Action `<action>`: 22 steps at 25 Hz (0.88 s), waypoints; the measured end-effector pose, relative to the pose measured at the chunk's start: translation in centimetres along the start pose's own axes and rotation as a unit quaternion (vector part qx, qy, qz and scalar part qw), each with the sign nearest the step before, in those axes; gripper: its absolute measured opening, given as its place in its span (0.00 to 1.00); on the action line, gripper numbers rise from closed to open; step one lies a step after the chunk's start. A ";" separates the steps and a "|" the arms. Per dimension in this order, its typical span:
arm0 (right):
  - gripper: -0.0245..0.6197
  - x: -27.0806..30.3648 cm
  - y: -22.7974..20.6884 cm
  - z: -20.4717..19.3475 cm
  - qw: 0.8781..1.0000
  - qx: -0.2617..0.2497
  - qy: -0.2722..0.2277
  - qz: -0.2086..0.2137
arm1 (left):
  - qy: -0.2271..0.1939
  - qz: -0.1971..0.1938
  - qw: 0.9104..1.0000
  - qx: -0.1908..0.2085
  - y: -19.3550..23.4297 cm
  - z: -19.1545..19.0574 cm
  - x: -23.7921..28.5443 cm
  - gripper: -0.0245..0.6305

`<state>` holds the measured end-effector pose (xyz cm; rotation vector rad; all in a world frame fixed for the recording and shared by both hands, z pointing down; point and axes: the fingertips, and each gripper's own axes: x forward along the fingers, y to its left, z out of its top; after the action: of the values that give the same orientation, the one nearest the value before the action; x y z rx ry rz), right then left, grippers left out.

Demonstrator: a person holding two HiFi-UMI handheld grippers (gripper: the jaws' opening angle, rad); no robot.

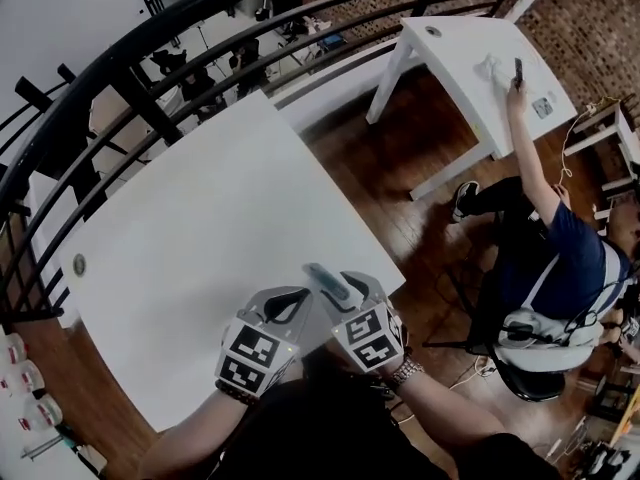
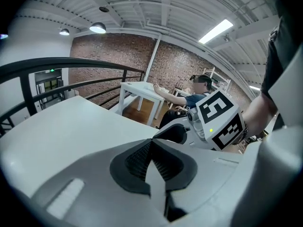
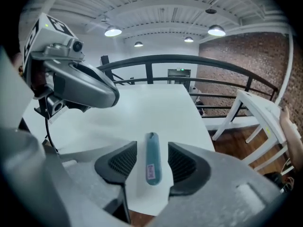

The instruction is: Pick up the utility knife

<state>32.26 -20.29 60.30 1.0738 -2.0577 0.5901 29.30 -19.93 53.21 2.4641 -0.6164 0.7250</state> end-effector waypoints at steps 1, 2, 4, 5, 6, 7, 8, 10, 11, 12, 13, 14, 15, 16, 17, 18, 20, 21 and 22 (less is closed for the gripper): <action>0.34 0.4 -0.2 -0.2 1.000 -0.003 0.005 0.003 | 0.001 0.002 1.000 -0.003 0.3 0.0 0.2 0.06; 0.35 0.8 -0.4 -0.4 1.000 -0.007 0.009 0.005 | 0.002 0.005 1.000 -0.007 0.5 0.0 0.3 0.06; 0.35 1.5 -0.6 -0.7 1.000 -0.014 0.018 0.009 | 0.001 0.009 1.000 -0.013 1.1 -0.1 0.6 0.06; 0.35 2.0 -0.6 -0.9 1.000 -0.015 0.023 0.011 | 0.001 0.011 1.000 -0.015 1.5 -0.2 0.6 0.06; 0.35 2.4 -0.6 -1.0 0.999 -0.016 0.029 0.014 | 0.002 0.014 1.000 -0.017 1.9 -0.4 0.6 0.06; 0.35 2.8 -0.6 -1.2 0.999 -0.016 0.033 0.017 | 0.005 0.018 1.000 -0.018 2.3 -0.5 0.6 0.06; 0.35 3.1 -0.6 -1.3 0.999 -0.017 0.038 0.019 | 0.008 0.022 1.000 -0.019 2.7 -0.6 0.7 0.06; 0.35 3.7 -0.6 -1.8 0.998 -0.017 0.048 0.024 | 0.011 0.026 0.999 -0.021 3.2 -0.8 0.8 0.06; 0.35 3.9 -0.5 -2.1 0.998 -0.018 0.053 0.027 | 0.012 0.027 0.999 -0.022 3.3 -0.9 0.9 0.06; 0.35 4.1 -0.4 -2.3 0.998 -0.019 0.058 0.030 | 0.013 0.027 0.999 -0.024 3.4 -1.0 0.9 0.06; 0.35 4.2 -0.3 -2.5 0.997 -0.021 0.062 0.030 | 0.013 0.027 0.999 -0.025 3.4 -1.0 0.9 0.06; 0.35 4.2 -0.2 -2.6 0.997 -0.025 0.065 0.029 | 0.014 0.028 0.999 -0.026 3.5 -1.1 0.8 0.06; 0.35 4.2 -0.1 -2.6 0.997 -0.030 0.068 0.026 | 0.014 0.029 0.999 -0.027 3.6 -1.1 0.7 0.06; 0.33 4.2 0.0 -2.5 0.997 -0.036 0.070 0.024 | 0.013 0.029 0.999 -0.029 3.6 -1.1 0.5 0.06; 0.28 4.2 0.1 -2.5 0.996 -0.042 0.071 0.023 | 0.011 0.029 0.999 -0.032 3.6 -1.0 0.4 0.06; 0.25 4.1 0.2 -2.5 0.996 -0.048 0.073 0.023 | 0.008 0.028 0.999 -0.035 3.5 -1.0 0.4 0.06; 0.23 3.9 0.5 -2.5 0.995 -0.057 0.074 0.023 | 0.009 0.028 0.999 -0.034 3.3 -1.1 0.2 0.06; 0.22 3.8 0.6 -2.6 0.995 -0.060 0.074 0.024 | 0.011 0.030 0.999 -0.032 3.3 -1.2 0.1 0.06; 0.21 3.8 0.8 -2.6 0.995 -0.060 0.074 0.025 | 0.011 0.033 0.999 -0.029 3.3 -1.2 0.0 0.06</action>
<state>31.15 -19.95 64.83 0.8841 -1.9700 0.5460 27.04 -21.84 55.14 2.3890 -0.7031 0.7485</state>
